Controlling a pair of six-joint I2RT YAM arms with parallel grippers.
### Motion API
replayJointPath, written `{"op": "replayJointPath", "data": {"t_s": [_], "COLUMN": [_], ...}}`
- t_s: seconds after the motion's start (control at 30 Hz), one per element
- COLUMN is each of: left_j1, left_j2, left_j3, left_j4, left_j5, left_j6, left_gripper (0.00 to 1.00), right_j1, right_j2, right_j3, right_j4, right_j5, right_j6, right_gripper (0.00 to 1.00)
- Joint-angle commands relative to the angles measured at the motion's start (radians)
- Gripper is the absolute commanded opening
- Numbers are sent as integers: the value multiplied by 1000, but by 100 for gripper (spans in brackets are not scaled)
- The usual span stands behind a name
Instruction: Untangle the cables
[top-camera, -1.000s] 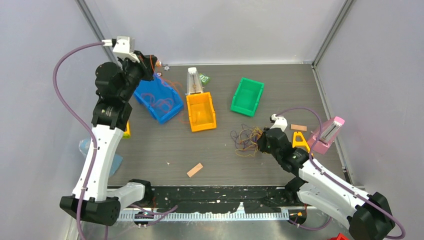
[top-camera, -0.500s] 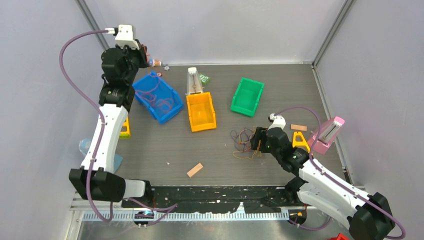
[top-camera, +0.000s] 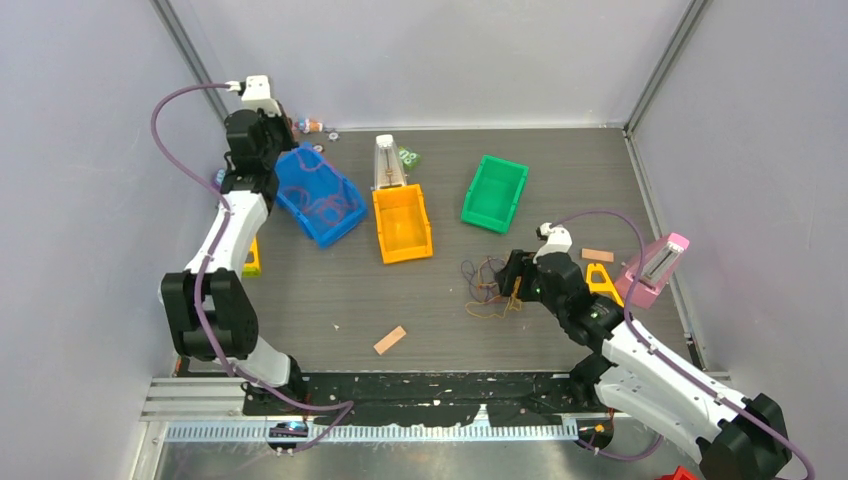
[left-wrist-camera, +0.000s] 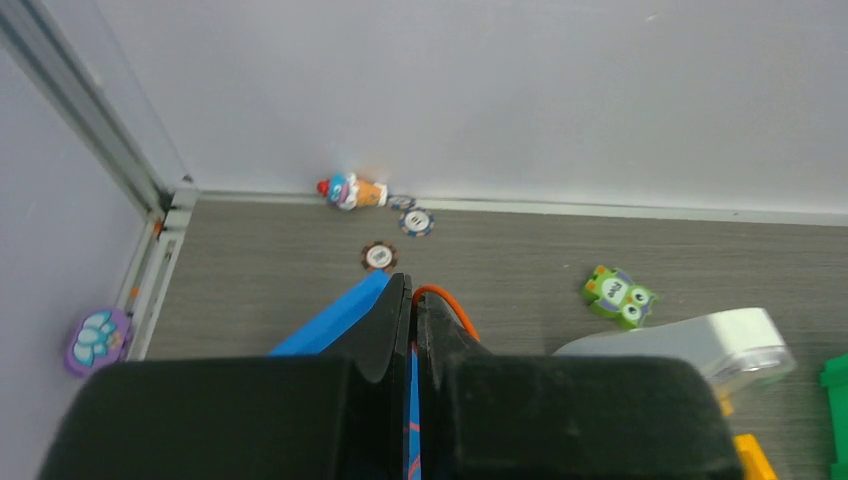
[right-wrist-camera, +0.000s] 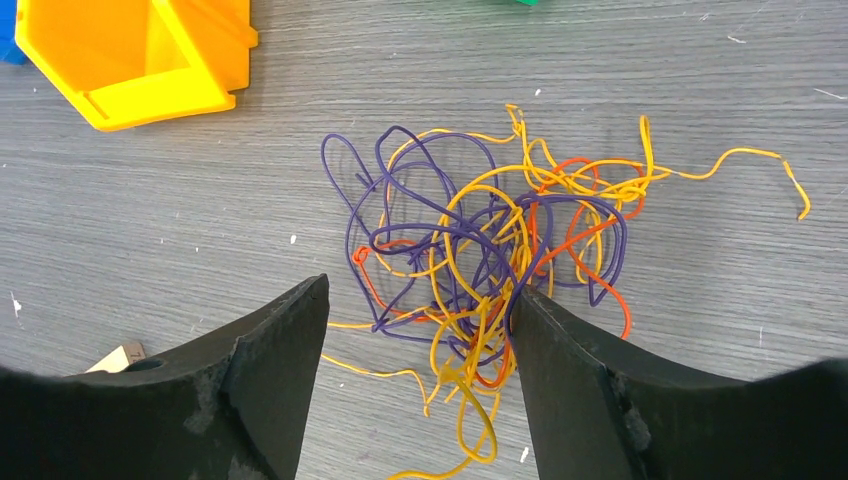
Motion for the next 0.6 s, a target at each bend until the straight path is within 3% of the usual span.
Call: {"op": "replayJointPath", "data": {"t_s": [0.0,0.23,0.37,0.57], "left_j1": [19,17,9,2], "left_j2": [1,83,164,288], "left_j3": [-14,-29,43,187], "left_j4": [38,-83,-288,-592], "left_j5": [-81,-121,-112,-277], "left_j6": [-32,-75,-141,-208], "left_gripper": [0,0,4,11], "right_j1": [-4,-4,-4,-4], "right_j2": [3,62,90,92], "right_j3": [48,76,91,90], "right_j4": [32,47,50,47], "right_j5": [2,-10,-14,-26], "right_j6": [-13,-19,-27,-15], "right_gripper": [72,72,72,72]}}
